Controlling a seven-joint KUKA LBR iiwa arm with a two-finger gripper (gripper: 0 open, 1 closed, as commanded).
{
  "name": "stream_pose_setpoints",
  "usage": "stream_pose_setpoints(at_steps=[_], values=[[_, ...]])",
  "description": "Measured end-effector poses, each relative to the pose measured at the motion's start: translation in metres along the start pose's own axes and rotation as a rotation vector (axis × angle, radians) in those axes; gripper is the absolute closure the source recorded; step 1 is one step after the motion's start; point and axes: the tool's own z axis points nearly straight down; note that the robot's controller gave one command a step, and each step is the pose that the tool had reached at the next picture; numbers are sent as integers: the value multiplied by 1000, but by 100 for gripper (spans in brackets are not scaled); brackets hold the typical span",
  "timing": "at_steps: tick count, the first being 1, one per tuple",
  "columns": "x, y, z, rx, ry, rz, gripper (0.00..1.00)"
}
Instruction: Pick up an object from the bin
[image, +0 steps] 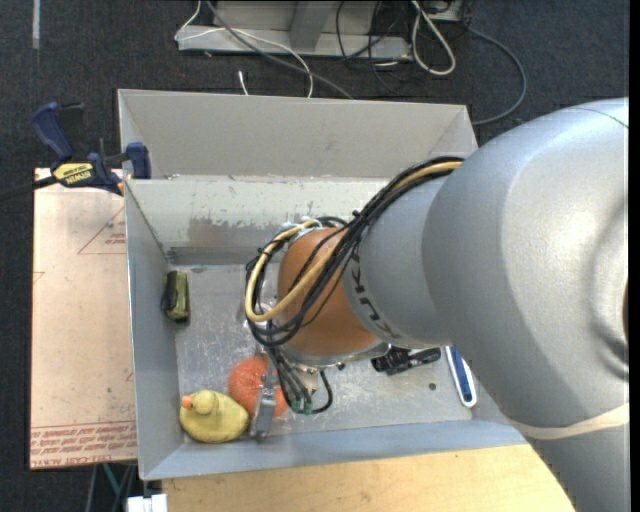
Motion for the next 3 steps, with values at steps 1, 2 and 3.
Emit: stream_pose_setpoints(at_steps=[1,2,3], values=[[0,3,0,0,2,23,100],[0,1,0,1,2,36,100],[4,4,-106,3,6,29,100]])
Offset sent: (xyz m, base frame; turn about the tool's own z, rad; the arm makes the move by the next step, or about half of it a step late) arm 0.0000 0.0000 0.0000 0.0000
